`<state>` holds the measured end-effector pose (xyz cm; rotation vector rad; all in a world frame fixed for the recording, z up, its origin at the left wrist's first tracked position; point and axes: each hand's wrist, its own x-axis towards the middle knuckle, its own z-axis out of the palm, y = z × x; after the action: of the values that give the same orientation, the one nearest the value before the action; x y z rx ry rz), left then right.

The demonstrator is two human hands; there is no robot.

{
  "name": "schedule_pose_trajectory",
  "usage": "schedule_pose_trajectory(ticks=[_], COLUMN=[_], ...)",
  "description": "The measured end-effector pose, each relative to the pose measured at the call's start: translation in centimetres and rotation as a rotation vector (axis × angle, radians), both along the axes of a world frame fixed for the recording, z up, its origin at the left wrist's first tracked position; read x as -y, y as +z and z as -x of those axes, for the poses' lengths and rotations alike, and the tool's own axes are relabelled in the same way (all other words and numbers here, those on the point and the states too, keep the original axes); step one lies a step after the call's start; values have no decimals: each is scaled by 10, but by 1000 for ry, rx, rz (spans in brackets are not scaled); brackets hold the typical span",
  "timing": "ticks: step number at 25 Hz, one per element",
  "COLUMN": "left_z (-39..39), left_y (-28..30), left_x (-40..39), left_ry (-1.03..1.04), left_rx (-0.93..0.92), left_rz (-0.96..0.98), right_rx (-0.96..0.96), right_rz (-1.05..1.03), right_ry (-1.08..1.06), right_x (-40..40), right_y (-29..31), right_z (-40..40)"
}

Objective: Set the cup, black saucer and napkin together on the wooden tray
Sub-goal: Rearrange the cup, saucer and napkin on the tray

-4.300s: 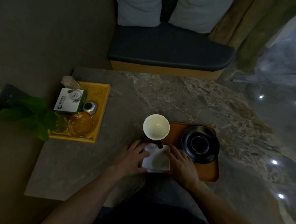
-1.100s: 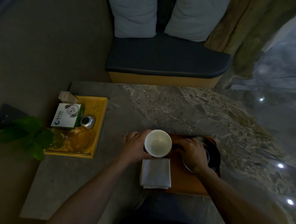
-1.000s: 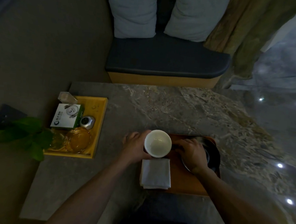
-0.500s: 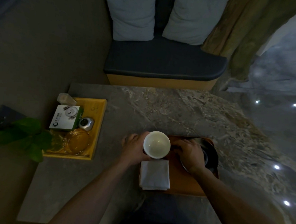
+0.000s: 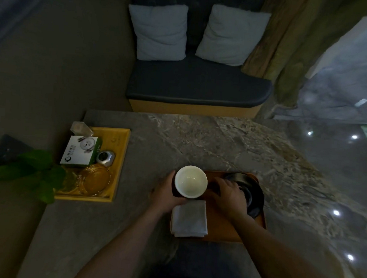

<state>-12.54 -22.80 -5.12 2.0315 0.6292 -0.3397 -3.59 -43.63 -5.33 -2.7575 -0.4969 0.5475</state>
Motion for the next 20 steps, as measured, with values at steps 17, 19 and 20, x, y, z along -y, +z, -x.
schedule_pose_trajectory(ticks=[17, 19, 20], left_z=[45, 33, 27], left_y=[2, 7, 9], left_x=[98, 105, 108], left_ry=[-295, -381, -409], left_rx=[-67, -108, -128], left_rz=[-383, -422, -439], right_rx=[62, 73, 83], right_rz=[162, 167, 171], right_ry=[262, 292, 312], right_x=[128, 145, 152], right_y=[9, 9, 9], right_z=[27, 19, 15])
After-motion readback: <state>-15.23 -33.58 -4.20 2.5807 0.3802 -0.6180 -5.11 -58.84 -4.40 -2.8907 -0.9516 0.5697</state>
